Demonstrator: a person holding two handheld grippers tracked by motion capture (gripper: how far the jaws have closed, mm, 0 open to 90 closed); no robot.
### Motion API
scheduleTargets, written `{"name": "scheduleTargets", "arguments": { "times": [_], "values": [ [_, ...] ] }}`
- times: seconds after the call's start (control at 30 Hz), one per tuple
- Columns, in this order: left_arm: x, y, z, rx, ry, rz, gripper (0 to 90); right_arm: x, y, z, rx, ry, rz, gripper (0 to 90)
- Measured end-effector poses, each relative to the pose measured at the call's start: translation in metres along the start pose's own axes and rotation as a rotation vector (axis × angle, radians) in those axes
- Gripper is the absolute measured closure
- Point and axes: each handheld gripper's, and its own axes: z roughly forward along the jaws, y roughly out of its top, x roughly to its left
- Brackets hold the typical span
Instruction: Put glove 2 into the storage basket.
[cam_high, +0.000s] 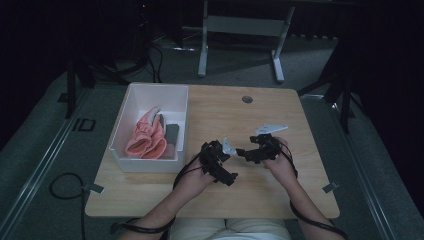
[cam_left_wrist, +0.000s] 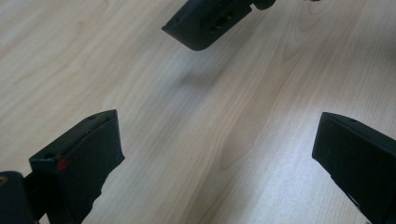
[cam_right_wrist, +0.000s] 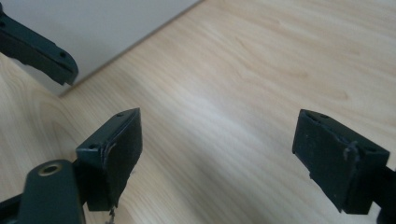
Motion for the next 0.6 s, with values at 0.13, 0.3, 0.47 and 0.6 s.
{"name": "scheduleTargets", "arguments": {
  "times": [0.13, 0.3, 0.47, 0.6],
  "values": [
    [-0.005, -0.007, 0.009, 0.007, -0.012, 0.008, 0.9, -0.003, -0.014, 0.001, 0.003, 0.004, 0.002, 15.6],
    [-0.008, -0.014, 0.018, -0.007, -0.043, 0.008, 0.9, -0.004, -0.029, 0.002, 0.014, -0.008, 0.007, 15.6],
    [-0.015, -0.02, 0.027, -0.021, -0.048, 0.009, 0.9, -0.005, -0.04, 0.001, 0.021, -0.014, -0.01, 15.6],
    [-0.019, -0.027, 0.035, -0.024, -0.063, 0.008, 0.9, -0.005, -0.048, -0.002, 0.022, -0.023, -0.017, 15.6]
  ]
}}
